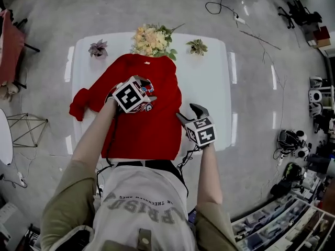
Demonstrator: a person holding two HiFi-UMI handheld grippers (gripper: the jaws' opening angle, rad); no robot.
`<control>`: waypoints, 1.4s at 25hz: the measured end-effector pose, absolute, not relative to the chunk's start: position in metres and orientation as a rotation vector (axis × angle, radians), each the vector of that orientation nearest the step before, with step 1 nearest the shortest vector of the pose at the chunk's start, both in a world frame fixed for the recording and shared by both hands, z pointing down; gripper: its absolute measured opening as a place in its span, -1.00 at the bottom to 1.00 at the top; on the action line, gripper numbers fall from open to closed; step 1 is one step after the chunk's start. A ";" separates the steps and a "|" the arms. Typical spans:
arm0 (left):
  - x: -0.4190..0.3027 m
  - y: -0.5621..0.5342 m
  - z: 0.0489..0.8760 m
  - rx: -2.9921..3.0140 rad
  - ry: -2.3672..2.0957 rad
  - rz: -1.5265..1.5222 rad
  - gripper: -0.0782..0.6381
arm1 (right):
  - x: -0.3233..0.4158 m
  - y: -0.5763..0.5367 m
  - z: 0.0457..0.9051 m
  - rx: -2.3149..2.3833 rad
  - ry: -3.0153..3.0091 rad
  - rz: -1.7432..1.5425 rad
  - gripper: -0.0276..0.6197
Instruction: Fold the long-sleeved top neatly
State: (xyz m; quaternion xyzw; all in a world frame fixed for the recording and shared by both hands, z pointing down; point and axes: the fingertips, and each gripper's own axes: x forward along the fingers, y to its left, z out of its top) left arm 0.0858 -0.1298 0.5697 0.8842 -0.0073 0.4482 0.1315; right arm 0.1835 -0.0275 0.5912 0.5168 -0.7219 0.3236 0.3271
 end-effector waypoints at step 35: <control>0.220 -0.180 0.616 2.649 -0.115 1.439 -0.57 | 0.291 -0.081 0.633 1.299 -1.721 0.983 -0.79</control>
